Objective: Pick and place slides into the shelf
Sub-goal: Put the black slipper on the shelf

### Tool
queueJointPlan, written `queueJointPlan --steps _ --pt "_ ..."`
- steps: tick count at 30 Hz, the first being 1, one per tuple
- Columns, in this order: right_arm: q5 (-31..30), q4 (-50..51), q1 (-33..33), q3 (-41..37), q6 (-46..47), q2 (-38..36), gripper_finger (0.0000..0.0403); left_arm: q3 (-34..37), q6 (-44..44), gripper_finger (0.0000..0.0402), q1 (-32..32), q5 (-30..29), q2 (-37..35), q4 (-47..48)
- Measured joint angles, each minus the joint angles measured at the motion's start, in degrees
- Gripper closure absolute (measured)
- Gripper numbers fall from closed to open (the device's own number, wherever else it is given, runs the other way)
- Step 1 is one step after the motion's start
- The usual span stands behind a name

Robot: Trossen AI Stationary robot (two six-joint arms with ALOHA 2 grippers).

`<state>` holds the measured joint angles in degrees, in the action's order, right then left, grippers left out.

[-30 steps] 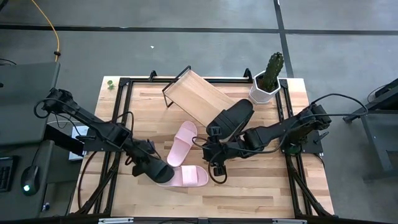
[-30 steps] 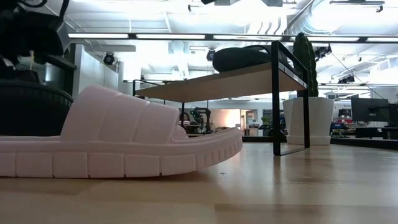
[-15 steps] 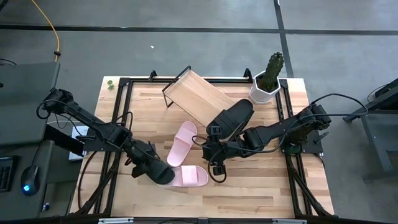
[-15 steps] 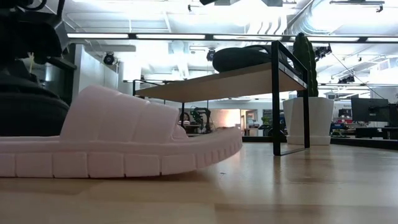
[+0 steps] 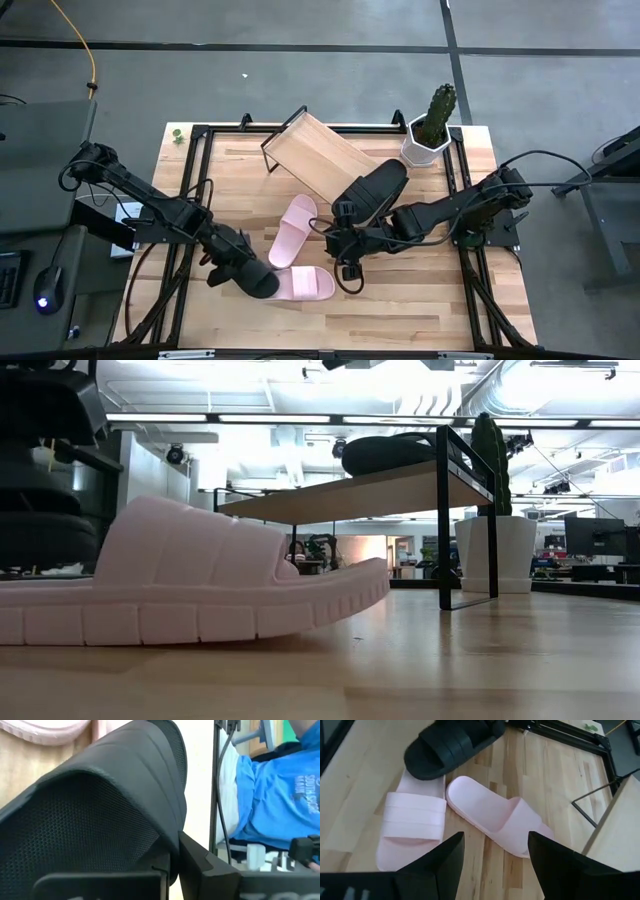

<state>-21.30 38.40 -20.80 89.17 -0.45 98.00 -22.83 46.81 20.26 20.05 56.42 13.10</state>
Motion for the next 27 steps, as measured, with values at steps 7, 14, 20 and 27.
queueJointPlan --steps 7,14,20,27 --pt "-0.2 0.1 0.0 0.0 -1.5 0.0 0.0192 -4.3 -3.5 0.0398 0.0 1.2 0.1 7.3" --pt "-1.6 0.0 0.0 0.0 -6.2 0.0 0.0192 -20.0 -13.1 0.0399 0.0 -4.7 0.1 24.8" --pt "-2.2 -2.5 -0.2 0.0 -10.6 0.0 0.0192 -30.8 -19.2 0.0400 0.0 -7.7 0.0 30.6" --pt "-2.0 -5.1 -2.4 0.0 -20.6 0.0 0.0192 -33.6 -21.9 0.0401 0.0 -7.4 0.0 35.2"
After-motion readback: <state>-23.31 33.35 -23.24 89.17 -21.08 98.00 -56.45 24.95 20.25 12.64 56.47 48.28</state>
